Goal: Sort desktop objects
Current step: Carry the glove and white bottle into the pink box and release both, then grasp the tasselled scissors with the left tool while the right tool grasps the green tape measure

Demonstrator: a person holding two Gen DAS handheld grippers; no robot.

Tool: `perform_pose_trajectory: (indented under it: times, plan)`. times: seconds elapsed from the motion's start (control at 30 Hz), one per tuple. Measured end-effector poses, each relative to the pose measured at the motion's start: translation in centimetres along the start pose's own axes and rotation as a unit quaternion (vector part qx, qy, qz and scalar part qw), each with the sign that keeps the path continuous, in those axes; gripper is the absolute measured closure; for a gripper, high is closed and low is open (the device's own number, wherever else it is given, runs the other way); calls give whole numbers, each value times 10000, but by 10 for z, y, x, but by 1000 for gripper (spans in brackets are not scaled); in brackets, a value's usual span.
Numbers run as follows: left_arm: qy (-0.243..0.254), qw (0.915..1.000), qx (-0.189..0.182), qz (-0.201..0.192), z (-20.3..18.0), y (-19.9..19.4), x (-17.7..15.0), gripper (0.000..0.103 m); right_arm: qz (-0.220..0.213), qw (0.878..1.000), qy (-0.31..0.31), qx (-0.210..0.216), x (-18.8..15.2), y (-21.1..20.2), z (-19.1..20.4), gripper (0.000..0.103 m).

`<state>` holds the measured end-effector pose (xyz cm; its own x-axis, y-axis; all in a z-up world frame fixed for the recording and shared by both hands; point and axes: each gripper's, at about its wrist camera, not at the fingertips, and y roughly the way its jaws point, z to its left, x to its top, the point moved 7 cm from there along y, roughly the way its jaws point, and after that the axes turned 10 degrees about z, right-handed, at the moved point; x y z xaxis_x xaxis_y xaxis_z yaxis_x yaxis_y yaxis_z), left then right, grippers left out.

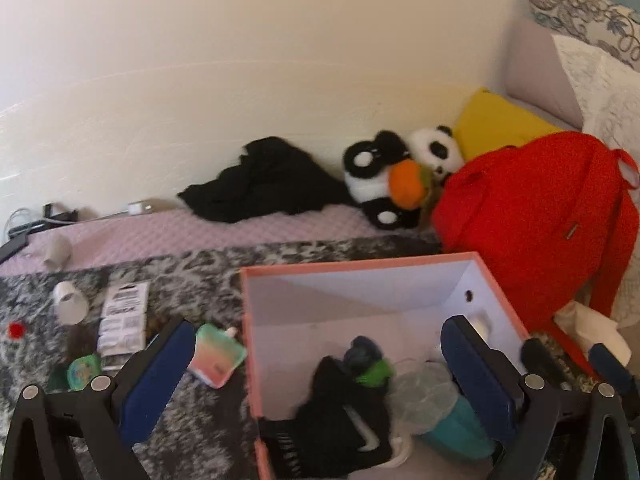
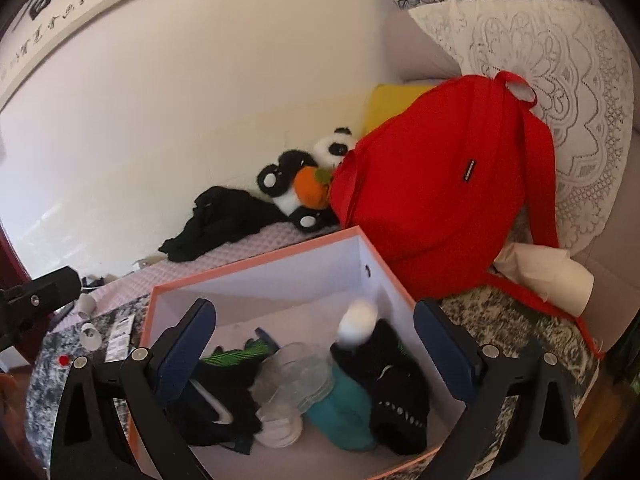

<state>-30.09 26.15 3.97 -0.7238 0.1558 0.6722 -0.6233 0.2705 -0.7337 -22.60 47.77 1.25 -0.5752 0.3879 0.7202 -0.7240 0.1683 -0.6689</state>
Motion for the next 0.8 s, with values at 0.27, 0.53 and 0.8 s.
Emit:
perform_pose_trajectory:
  times: [0.27,0.53,0.8]
  plan:
    - [-335,9987,395,26,75,-39,-58,2,-149,9990,-231,343,-30,-43,48,2]
    - [-1048,9848,1151,769,199,-9,-172,2,263,9922,-920,805,-106,-48,154,1]
    - [-701,9806,1495,1056,256,59,-199,2,836,9742,-1686,1250,-144,-12,263,3]
